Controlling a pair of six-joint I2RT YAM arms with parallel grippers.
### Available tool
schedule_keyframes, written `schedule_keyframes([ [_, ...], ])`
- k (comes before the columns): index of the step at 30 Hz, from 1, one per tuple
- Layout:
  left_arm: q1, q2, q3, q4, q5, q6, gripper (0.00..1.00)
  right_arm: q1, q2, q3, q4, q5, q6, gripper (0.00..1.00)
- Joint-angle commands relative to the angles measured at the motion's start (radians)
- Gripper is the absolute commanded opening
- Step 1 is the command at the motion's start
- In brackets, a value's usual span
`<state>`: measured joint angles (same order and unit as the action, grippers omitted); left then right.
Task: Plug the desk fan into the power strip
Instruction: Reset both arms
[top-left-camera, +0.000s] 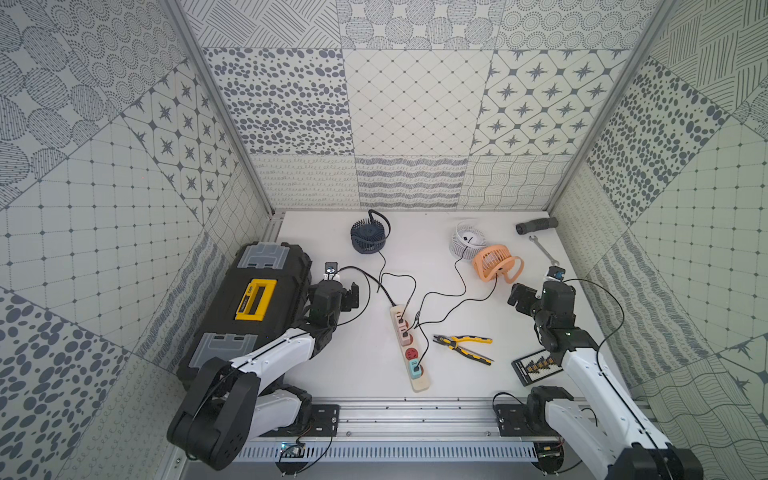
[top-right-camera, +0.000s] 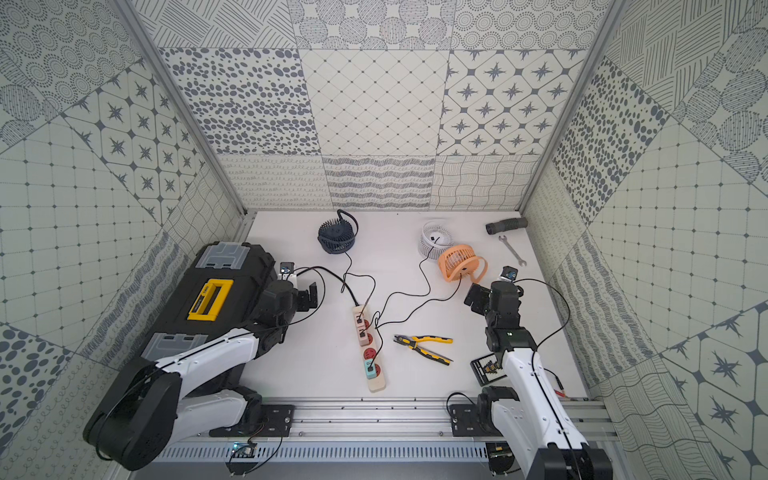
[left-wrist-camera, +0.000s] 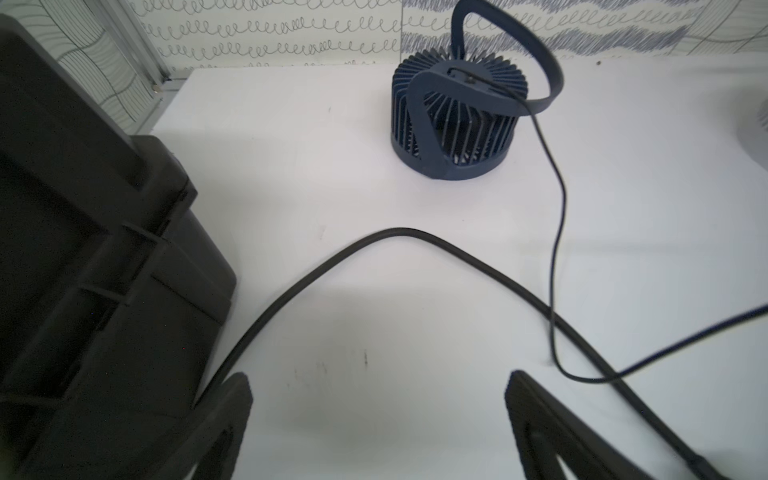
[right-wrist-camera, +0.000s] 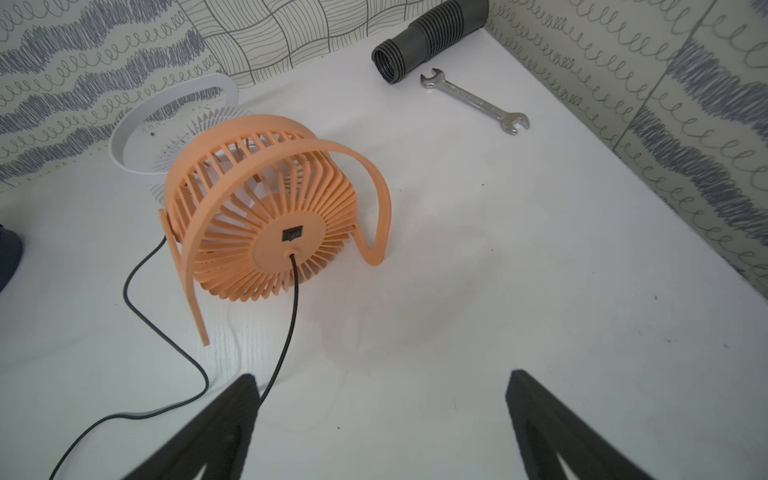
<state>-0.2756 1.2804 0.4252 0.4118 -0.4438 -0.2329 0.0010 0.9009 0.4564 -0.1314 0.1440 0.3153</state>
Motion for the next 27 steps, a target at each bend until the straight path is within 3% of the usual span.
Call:
schedule_keyframes([
  [1,0.042,0.105,-0.04,0.41,-0.112,0.249,0.98,-0.012,0.073,-0.043,0.284,-0.056,-0.049,0.97],
  [6,0.106,0.286,-0.154,0.764,0.092,0.267,0.98,-0.015,0.147,-0.088,0.466,-0.084,-0.115,0.97],
  [9,0.153,0.349,-0.201,0.895,0.311,0.278,0.98,-0.019,0.193,-0.095,0.514,-0.12,-0.157,0.97],
  [13,0.181,0.301,-0.089,0.604,0.376,0.265,0.98,-0.021,0.286,-0.147,0.687,-0.161,-0.194,0.97],
  [15,0.229,0.29,-0.024,0.446,0.338,0.172,0.98,-0.022,0.314,-0.154,0.762,-0.185,-0.212,0.97],
  [17,0.241,0.306,-0.045,0.523,0.333,0.166,0.98,-0.022,0.349,-0.188,0.891,-0.21,-0.236,0.97],
  [19,0.24,0.291,-0.036,0.488,0.324,0.151,0.98,-0.022,0.416,-0.227,1.079,-0.212,-0.237,0.97],
  [24,0.237,0.301,-0.034,0.489,0.349,0.177,0.98,-0.022,0.678,-0.219,1.347,-0.27,-0.258,0.97],
  [25,0.237,0.295,-0.029,0.474,0.352,0.17,0.98,-0.022,0.708,-0.211,1.381,-0.294,-0.261,0.97],
  [27,0.238,0.301,-0.029,0.484,0.372,0.187,0.98,-0.022,0.658,-0.181,1.227,-0.297,-0.272,0.97],
])
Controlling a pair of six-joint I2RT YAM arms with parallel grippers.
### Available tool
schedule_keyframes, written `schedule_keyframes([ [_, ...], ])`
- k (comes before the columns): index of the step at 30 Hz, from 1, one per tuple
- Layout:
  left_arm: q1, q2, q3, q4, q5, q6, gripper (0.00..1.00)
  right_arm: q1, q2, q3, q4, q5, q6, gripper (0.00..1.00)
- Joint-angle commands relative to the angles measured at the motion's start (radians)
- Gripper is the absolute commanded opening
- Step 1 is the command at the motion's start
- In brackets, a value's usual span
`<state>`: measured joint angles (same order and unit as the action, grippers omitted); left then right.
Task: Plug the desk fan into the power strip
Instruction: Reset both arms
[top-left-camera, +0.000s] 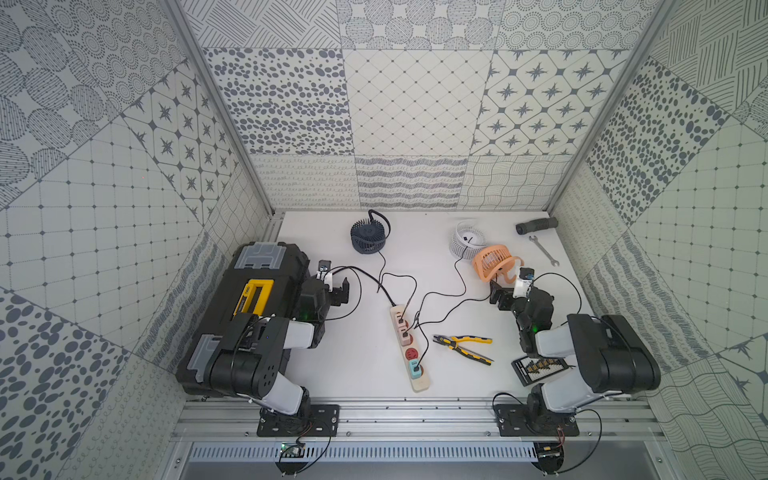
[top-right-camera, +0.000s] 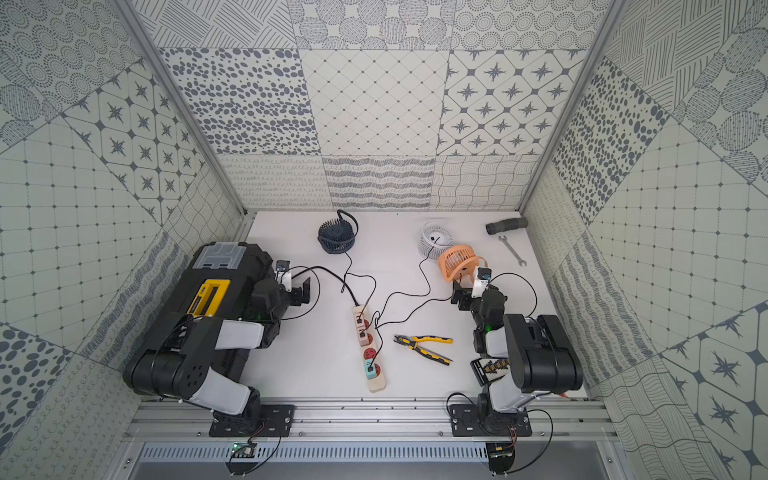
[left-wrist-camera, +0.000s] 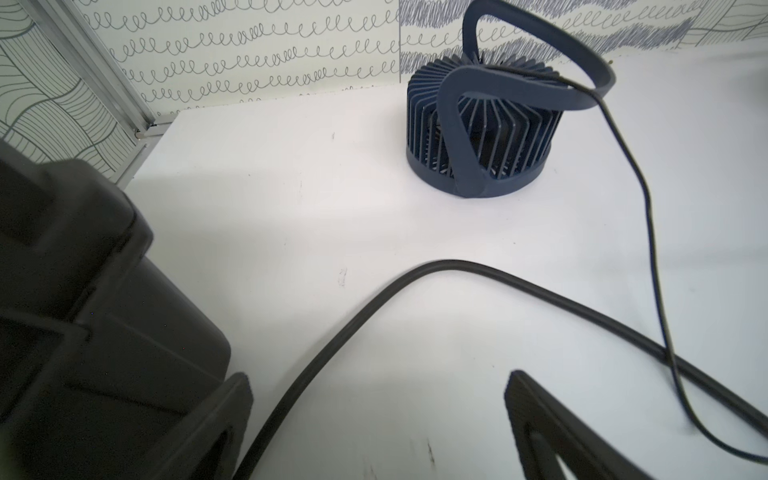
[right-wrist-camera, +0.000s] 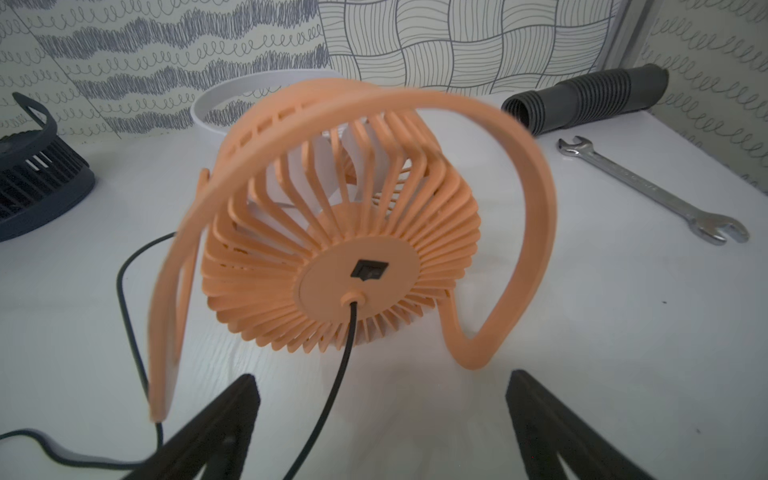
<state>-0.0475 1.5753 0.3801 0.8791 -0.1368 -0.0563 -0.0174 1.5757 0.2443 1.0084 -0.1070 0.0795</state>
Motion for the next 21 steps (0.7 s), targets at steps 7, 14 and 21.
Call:
schedule_keyframes([
  [7,0.009,0.003,0.02,0.002,0.087,0.015,0.98,0.023,-0.007,0.153,-0.11,0.062,-0.032,0.97],
  [14,0.012,0.005,0.024,-0.001,0.094,0.012,0.98,0.023,-0.008,0.152,-0.11,0.063,-0.033,0.97],
  [21,0.016,0.004,0.022,-0.001,0.12,0.025,0.98,0.023,-0.008,0.152,-0.11,0.063,-0.031,0.97],
])
